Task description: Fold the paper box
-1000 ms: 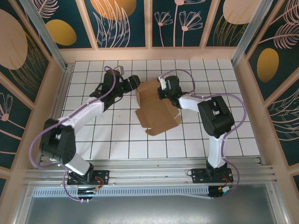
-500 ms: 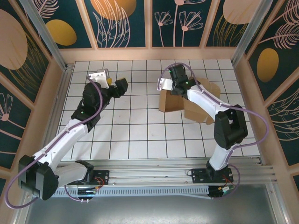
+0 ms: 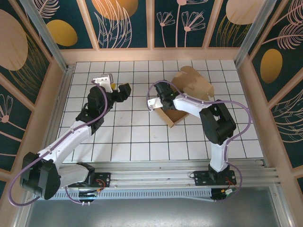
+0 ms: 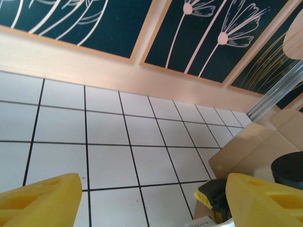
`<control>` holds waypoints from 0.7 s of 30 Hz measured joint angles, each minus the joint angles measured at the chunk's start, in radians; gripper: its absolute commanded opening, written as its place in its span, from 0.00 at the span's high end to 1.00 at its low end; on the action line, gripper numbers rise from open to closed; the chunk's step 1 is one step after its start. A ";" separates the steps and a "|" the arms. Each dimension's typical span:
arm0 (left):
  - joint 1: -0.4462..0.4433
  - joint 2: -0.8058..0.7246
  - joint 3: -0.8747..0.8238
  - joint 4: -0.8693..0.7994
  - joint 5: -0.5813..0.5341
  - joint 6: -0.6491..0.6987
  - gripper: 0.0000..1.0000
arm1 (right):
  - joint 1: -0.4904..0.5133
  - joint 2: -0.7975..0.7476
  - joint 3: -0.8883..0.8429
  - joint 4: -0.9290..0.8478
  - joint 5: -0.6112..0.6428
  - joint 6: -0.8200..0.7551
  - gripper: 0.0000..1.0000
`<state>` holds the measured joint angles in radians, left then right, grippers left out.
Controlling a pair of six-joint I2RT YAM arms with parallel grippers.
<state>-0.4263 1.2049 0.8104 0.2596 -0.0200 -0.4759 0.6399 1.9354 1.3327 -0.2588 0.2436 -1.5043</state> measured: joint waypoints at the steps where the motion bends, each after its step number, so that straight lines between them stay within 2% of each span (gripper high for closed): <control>1: 0.000 0.011 0.000 0.002 0.004 -0.005 0.21 | 0.000 -0.001 -0.005 0.005 -0.006 -0.002 0.54; 9: 0.000 0.111 0.011 0.023 0.061 -0.022 0.22 | 0.017 -0.079 -0.077 0.033 -0.013 0.005 0.53; 13: 0.000 0.187 0.060 0.025 0.139 -0.019 0.26 | 0.042 -0.130 -0.080 0.050 0.000 0.104 0.51; 16: -0.002 0.281 0.137 0.005 0.222 -0.007 0.28 | 0.060 -0.180 -0.069 0.058 0.001 0.325 0.43; 18: -0.014 0.349 0.196 -0.023 0.259 0.006 0.28 | 0.066 -0.240 -0.069 0.069 0.026 0.578 0.42; 21: -0.057 0.435 0.277 -0.079 0.275 0.048 0.30 | 0.036 -0.412 -0.113 0.076 0.036 1.063 0.43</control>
<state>-0.4835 1.6394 1.0878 0.1802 0.2546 -0.4274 0.6762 1.5234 1.2198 -0.1829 0.2794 -0.4412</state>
